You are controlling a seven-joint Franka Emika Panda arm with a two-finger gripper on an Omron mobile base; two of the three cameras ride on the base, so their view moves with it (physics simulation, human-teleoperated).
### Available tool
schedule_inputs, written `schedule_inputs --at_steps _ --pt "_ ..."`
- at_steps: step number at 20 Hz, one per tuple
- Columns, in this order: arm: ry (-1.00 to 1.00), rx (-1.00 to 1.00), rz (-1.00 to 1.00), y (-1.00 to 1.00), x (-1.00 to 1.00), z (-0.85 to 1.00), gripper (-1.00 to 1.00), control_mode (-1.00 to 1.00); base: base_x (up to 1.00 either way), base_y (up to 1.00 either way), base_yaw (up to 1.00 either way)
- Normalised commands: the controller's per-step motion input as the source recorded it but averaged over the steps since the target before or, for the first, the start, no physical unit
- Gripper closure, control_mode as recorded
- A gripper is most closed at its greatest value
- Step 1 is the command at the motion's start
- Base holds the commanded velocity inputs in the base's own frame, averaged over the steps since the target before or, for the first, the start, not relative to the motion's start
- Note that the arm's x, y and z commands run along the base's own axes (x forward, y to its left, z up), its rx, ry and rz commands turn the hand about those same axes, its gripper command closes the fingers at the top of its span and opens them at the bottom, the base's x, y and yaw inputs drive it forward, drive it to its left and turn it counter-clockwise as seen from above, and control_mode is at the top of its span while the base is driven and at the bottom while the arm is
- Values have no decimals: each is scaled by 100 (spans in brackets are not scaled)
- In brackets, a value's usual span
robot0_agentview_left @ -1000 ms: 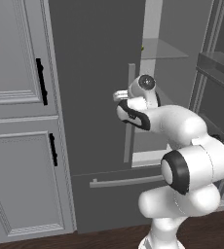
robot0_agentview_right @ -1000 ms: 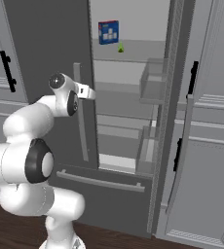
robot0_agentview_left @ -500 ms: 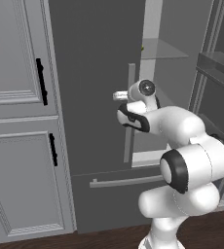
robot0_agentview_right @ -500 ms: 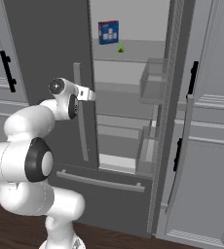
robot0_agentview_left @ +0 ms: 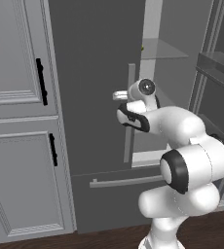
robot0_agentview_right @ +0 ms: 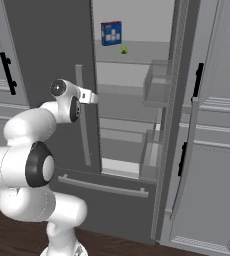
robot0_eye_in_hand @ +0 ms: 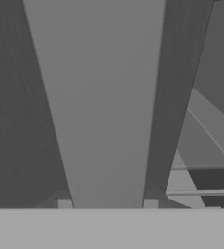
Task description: Grab a lemon wedge from the fridge and one ice cube from the ice bowl, and put them in the glass of lemonade.
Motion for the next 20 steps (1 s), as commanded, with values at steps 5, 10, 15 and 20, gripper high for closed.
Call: schedule_inputs --at_steps 5,10,15,20 --pt "0 0 0 64 -4 8 100 -100 0 0 0" --pt "0 0 1 87 -34 40 100 -100 0 0 0" --pt "0 0 7 98 -63 39 100 -100 0 0 0" --pt "0 0 11 100 -91 45 100 -100 0 0 0"
